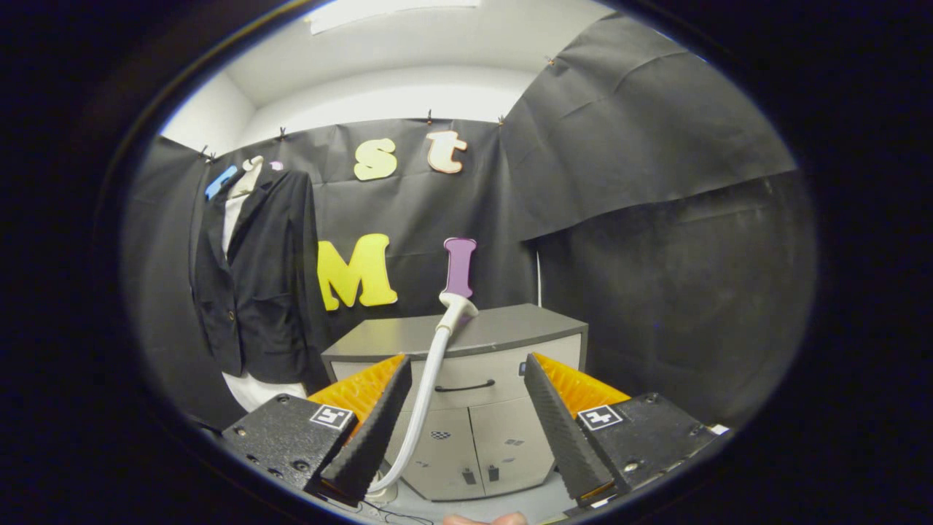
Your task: Iron the clothes twice with a garment steamer, once on the left side and once on the right side.
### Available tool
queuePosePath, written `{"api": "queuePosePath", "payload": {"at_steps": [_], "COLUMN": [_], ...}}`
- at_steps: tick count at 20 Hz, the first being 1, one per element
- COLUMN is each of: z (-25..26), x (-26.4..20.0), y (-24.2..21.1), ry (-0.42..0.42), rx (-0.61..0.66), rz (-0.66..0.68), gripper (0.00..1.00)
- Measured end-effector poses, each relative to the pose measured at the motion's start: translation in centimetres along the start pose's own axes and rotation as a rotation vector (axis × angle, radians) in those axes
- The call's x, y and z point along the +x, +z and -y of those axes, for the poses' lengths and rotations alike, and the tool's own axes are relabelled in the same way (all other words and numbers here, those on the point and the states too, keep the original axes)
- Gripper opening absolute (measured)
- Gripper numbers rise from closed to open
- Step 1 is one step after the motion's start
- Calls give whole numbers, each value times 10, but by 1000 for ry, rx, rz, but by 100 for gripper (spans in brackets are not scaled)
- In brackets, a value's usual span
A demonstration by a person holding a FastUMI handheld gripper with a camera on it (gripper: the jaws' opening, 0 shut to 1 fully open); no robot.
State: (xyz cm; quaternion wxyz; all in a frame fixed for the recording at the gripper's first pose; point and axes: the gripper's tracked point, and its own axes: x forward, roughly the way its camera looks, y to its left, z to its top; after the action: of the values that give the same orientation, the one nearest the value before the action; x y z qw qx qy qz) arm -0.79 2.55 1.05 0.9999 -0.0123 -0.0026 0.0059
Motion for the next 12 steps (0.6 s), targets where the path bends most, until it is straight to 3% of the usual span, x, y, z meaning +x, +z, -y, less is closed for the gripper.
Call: {"api": "queuePosePath", "payload": {"at_steps": [12], "z": [-58], "x": [-6], "y": [15], "ry": [-22], "rx": [10], "rz": [-15], "gripper": [97]}}
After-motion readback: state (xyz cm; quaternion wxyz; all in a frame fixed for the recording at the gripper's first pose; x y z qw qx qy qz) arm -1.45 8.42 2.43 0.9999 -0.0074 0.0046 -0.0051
